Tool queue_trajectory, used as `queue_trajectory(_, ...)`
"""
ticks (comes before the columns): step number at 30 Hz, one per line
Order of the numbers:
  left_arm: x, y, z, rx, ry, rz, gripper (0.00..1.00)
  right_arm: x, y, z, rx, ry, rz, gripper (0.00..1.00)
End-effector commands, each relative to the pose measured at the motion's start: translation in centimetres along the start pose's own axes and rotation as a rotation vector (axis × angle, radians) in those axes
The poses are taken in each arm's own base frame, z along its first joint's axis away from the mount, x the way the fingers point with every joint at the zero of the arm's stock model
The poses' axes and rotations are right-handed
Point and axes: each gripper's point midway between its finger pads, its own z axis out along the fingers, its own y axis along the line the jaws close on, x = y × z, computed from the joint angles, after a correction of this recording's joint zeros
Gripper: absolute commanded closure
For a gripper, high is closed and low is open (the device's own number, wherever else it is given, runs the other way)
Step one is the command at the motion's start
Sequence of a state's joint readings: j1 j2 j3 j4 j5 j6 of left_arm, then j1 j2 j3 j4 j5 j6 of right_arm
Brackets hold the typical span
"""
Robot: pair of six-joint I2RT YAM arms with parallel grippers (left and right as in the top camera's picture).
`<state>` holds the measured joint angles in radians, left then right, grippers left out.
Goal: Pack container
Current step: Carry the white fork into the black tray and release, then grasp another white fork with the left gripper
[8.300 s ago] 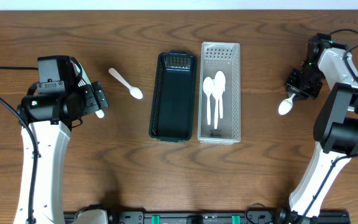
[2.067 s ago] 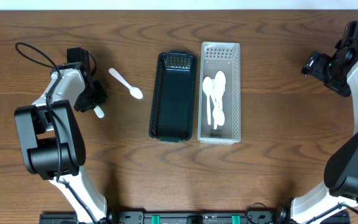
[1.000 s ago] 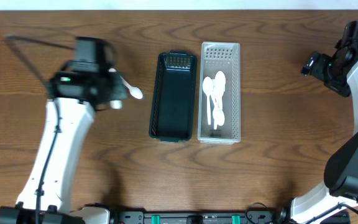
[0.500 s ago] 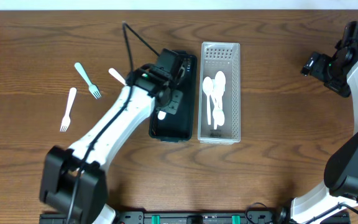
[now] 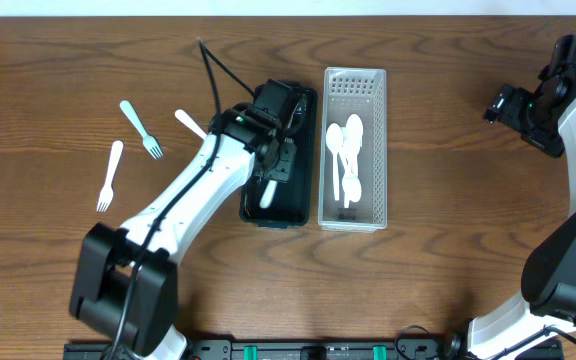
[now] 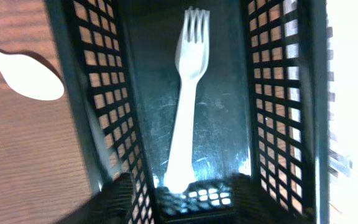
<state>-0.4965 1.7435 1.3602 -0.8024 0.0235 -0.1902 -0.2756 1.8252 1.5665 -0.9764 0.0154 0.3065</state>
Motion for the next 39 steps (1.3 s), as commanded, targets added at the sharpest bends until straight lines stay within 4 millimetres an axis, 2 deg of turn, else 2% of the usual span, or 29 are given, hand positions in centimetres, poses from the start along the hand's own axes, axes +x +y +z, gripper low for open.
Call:
queue_trajectory(1,-3.2,0.0,-5.4,0.038,-0.173,-0.034,0.40,0.3,0.1,0.2,-0.003,0.011,0.013,0.01)
queue_trajectory(3,-4.0,1.3,-7.2,0.009,-0.240,-0.058,0.41,0.3,0.1,0.2,-0.002,0.011,0.013,0.01)
queue_trajectory(5,-4.6,3.8,-8.9,-0.060,-0.296,-0.102,0.41,0.3,0.1,0.2,-0.002,0.011,0.013,0.01)
queue_trajectory(7,-4.9,7.4,-10.0,-0.161,-0.336,-0.204,0.41,0.3,0.1,0.2,-0.002,0.011,0.013,0.01)
queue_trajectory(9,-4.6,12.1,-10.6,-0.274,-0.352,-0.356,0.40,0.3,0.1,0.2,-0.002,0.010,0.013,0.01)
queue_trajectory(13,-3.1,19.4,-9.6,-0.375,-0.295,-0.537,0.35,0.3,0.1,0.2,-0.002,0.010,0.013,0.01)
queue_trajectory(15,-1.7,23.2,-8.3,-0.405,-0.239,-0.629,0.35,0.3,0.1,0.2,-0.003,0.011,0.013,0.01)
queue_trajectory(17,-0.4,25.6,-6.4,-0.358,-0.170,-0.658,0.37,0.3,0.1,0.2,-0.002,0.010,0.013,0.01)
queue_trajectory(20,1.5,27.4,-3.3,-0.225,-0.053,-0.585,0.44,0.3,0.1,0.2,-0.003,0.011,0.013,0.01)
queue_trajectory(23,4.3,29.9,-0.8,-0.197,0.053,-0.565,0.44,0.3,0.1,0.2,-0.003,0.011,0.013,0.01)
queue_trajectory(26,5.7,31.1,0.9,-0.185,0.115,-0.474,0.44,0.3,0.1,0.2,-0.003,0.009,0.013,0.01)
queue_trajectory(31,7.2,31.4,3.3,-0.144,0.208,-0.252,0.44,0.1,0.1,0.2,-0.005,0.004,0.013,0.01)
queue_trajectory(39,8.3,31.5,5.8,-0.109,0.268,-0.145,0.44,0.0,0.1,0.2,-0.005,0.000,0.013,0.01)
